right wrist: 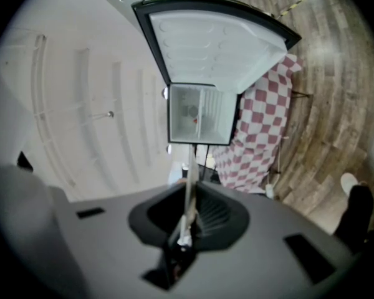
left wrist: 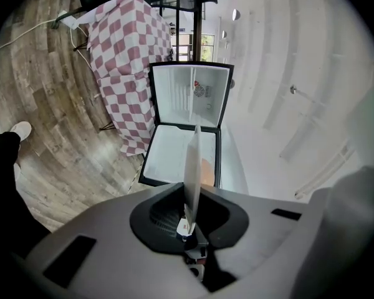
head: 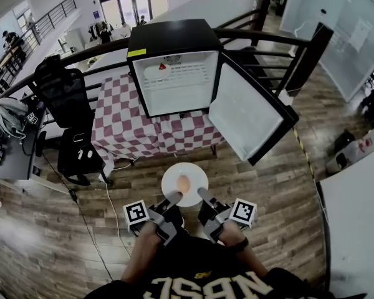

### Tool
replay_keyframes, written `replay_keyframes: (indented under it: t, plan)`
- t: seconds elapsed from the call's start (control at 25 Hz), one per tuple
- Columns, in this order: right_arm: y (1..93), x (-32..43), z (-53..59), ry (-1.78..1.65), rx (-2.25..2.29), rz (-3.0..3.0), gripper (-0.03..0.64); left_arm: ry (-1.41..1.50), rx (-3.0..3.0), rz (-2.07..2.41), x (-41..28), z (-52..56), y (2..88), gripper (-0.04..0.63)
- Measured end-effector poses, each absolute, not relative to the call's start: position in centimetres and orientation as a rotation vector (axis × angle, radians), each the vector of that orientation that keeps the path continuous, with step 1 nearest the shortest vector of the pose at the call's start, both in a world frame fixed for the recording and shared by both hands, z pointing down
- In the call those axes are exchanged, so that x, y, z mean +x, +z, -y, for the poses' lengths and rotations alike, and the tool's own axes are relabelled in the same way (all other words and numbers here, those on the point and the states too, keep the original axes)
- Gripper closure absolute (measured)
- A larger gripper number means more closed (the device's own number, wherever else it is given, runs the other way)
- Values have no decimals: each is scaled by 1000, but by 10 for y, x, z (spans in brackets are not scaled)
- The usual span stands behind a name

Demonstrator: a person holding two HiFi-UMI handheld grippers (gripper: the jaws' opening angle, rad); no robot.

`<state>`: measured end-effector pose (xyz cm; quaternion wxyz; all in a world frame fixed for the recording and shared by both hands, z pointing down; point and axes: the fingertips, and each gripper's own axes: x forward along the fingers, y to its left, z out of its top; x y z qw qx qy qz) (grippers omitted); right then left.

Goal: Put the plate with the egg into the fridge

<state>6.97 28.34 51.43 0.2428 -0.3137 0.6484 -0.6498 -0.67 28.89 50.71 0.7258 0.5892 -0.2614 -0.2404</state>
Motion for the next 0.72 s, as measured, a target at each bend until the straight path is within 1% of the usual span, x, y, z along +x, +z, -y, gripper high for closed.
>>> replay_keyframes:
  t: [0.28, 0.72]
  plan:
    - [505, 40, -240, -1725, -842, -1828, 574, -579, 1302, 555, -36, -249, 499, 560]
    - [504, -14, -177, -1758, -828, -1884, 574, -658, 1285, 557, -91, -191, 500, 560]
